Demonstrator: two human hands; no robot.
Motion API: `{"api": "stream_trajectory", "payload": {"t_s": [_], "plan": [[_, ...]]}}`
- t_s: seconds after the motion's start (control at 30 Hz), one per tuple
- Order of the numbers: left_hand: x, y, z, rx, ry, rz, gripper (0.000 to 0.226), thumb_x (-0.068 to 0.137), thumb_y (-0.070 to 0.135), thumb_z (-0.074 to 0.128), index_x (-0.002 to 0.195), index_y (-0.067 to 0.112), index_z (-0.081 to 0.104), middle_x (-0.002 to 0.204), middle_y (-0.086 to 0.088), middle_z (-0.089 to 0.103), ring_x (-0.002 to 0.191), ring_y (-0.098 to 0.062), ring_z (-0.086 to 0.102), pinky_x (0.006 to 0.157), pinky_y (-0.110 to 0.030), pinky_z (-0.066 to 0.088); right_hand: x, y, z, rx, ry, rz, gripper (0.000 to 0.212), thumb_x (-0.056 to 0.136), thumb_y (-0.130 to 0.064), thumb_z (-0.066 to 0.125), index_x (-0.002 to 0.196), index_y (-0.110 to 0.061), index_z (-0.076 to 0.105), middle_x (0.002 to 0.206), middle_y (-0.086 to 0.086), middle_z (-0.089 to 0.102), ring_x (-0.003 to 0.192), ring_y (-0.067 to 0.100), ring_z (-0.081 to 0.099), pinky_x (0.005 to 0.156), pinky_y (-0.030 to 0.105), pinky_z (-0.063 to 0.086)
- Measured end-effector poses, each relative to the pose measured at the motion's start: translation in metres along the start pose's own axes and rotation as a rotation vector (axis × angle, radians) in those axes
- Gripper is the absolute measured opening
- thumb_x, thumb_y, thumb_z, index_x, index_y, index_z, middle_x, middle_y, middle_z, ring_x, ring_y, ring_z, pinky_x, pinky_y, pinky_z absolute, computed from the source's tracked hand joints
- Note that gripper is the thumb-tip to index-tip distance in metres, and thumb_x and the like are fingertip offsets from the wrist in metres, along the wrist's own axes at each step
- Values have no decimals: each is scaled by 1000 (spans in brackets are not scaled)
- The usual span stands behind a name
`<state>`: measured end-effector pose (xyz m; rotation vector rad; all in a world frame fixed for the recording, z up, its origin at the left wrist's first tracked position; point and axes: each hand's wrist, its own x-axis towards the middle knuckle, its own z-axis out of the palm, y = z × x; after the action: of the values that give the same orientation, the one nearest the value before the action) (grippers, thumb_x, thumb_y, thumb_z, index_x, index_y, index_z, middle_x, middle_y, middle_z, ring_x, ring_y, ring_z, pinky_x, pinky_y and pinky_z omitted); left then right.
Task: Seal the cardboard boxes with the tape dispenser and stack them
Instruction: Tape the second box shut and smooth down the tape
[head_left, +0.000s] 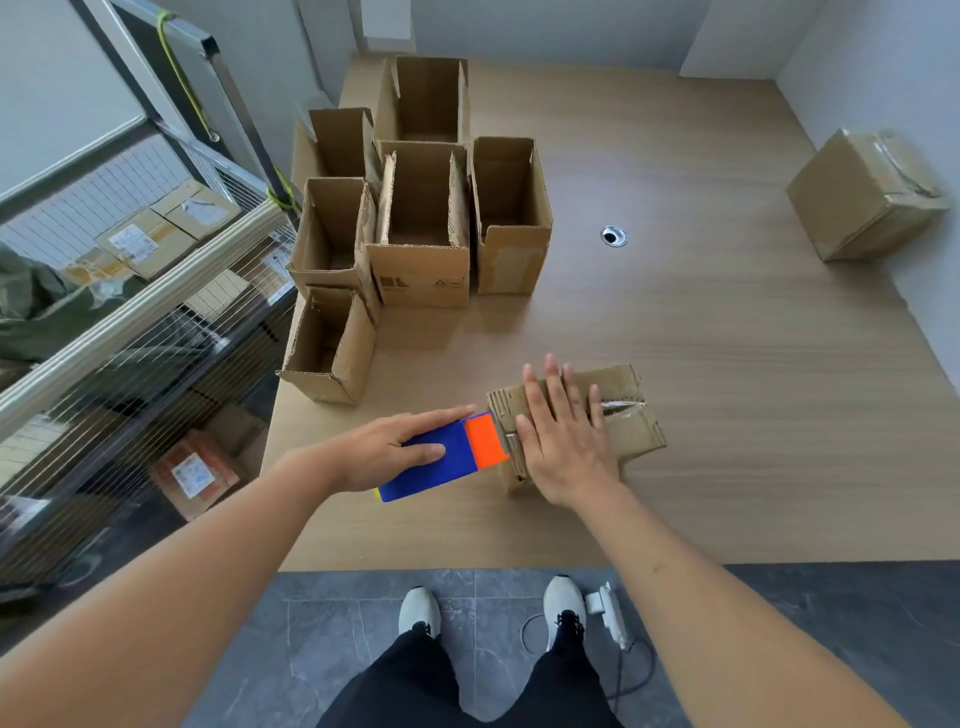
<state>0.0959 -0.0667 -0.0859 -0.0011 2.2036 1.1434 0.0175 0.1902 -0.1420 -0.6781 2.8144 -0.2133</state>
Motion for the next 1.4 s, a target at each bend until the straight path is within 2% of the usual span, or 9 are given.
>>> {"api": "stream_trajectory", "payload": {"t_s": [0.13, 0.33, 0.47, 0.67, 0.77, 0.9, 1.03, 1.2, 1.4], "plan": [[-8, -14, -4, 70, -22, 24, 58, 110, 33, 42, 143, 75, 20, 129, 0, 52, 115, -19, 49, 108, -40, 35, 4, 4, 1, -5, -15, -44, 64, 102, -51, 3, 159, -32, -20, 165, -7, -31, 152, 15, -28, 124, 48, -15], [-23, -28, -15, 65, -85, 7, 59, 110, 28, 41, 141, 76, 23, 141, 27, 43, 124, -7, 47, 110, -34, 34, 4, 5, 1, -15, -37, -34, 63, 104, -49, 6, 158, -33, -23, 163, -8, -34, 150, 14, -31, 124, 48, -15], [-8, -24, -9, 132, -86, -57, 56, 110, 38, 38, 139, 80, 16, 151, 21, 43, 124, -19, 50, 112, -45, 36, 4, 5, 0, -14, -41, -39, 63, 104, -50, 6, 158, -33, -21, 164, -7, -33, 151, 15, -30, 124, 49, -14], [17, -10, 3, 136, -97, -140, 48, 108, 50, 33, 142, 77, 13, 152, 13, 40, 121, -22, 50, 108, -45, 37, 4, 5, 0, -32, -21, -58, 67, 98, -56, -2, 160, -33, -15, 166, -5, -28, 153, 17, -26, 125, 52, -9], [22, -14, 3, 136, -112, -192, 47, 109, 46, 32, 150, 66, 17, 154, 9, 40, 122, -21, 49, 106, -41, 38, 2, 5, -2, -39, -35, -56, 76, 96, -70, -1, 161, -33, -14, 166, -5, -28, 152, 17, -27, 125, 52, -9], [14, -27, 1, 116, -78, -175, 51, 109, 43, 35, 144, 74, 15, 151, 9, 43, 121, -22, 50, 104, -41, 35, 1, 2, -9, -27, -53, -58, 93, 89, -86, 20, 161, -36, -10, 166, -5, -28, 153, 17, -27, 125, 51, -11], [6, -24, -8, 121, -21, -101, 57, 108, 43, 40, 139, 80, 10, 134, 4, 54, 104, -24, 56, 100, -46, 45, 4, -6, -29, -24, -104, 8, 92, 83, -75, 49, 157, -51, 1, 161, 4, -37, 152, 33, -24, 125, 55, -1], [-3, -12, -21, 156, 17, -51, 70, 103, 40, 55, 142, 77, 9, 128, 2, 52, 108, -18, 53, 97, -46, 46, -2, -22, -30, -92, -117, 98, 90, 84, -56, 61, 158, -45, 12, 167, 16, -8, 153, 44, -6, 124, 55, 5], [-9, 1, -20, 89, 91, 27, 82, 98, 24, 66, 142, 75, 20, 127, 5, 49, 112, -19, 52, 98, -48, 49, 2, 9, -37, 177, -213, -294, 83, 78, -21, 79, 151, -35, 42, 171, -1, 1, 157, 22, -6, 128, 43, 10]]}}
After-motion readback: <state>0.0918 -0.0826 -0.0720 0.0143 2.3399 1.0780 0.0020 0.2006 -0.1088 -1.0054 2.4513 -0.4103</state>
